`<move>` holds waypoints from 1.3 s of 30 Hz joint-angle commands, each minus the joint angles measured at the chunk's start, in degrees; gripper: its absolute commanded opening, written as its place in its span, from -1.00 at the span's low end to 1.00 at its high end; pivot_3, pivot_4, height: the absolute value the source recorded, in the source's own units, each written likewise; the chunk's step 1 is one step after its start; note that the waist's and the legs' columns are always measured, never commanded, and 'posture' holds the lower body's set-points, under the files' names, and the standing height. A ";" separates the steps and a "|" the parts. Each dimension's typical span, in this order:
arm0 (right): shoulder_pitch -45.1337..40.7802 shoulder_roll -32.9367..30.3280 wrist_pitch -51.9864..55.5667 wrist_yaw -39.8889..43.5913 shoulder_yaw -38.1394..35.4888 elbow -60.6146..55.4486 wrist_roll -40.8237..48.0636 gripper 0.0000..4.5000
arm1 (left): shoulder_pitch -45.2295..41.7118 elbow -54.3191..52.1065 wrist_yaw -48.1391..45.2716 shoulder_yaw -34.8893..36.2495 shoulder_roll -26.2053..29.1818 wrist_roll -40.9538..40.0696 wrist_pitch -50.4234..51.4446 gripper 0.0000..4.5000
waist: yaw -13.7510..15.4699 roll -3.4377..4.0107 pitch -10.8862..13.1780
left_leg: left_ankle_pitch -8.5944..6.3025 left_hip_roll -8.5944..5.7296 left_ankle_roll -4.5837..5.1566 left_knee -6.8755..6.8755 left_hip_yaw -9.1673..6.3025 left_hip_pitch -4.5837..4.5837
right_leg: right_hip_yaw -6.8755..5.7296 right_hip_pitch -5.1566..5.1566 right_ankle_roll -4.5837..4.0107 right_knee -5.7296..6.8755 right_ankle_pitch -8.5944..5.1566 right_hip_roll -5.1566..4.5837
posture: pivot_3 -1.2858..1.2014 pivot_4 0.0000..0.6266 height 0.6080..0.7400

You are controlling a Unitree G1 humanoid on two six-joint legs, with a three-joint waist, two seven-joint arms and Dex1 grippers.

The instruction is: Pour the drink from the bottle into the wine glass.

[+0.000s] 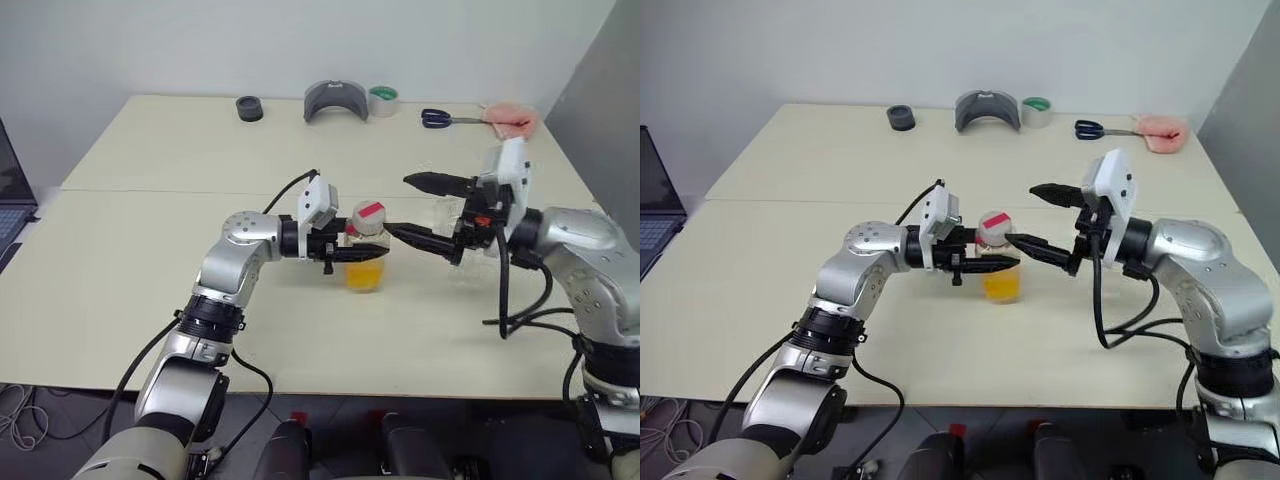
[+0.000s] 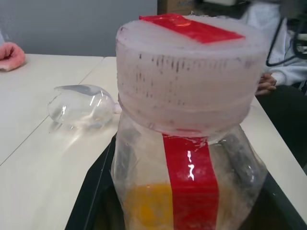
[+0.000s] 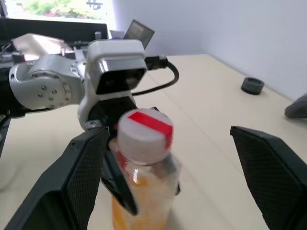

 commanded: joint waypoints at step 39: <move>0.22 25.80 10.28 -40.44 15.75 -9.88 -20.92 0.68 | -4.48 6.23 1.13 0.55 -1.57 1.41 -5.52 -0.20 | -0.25 0.02 0.00 | 0.00 0.00 0.00 -0.03 0.01 0.02 | 0.02 -0.05 0.00 0.02 0.00 0.05 | 0.03 -0.52 1.00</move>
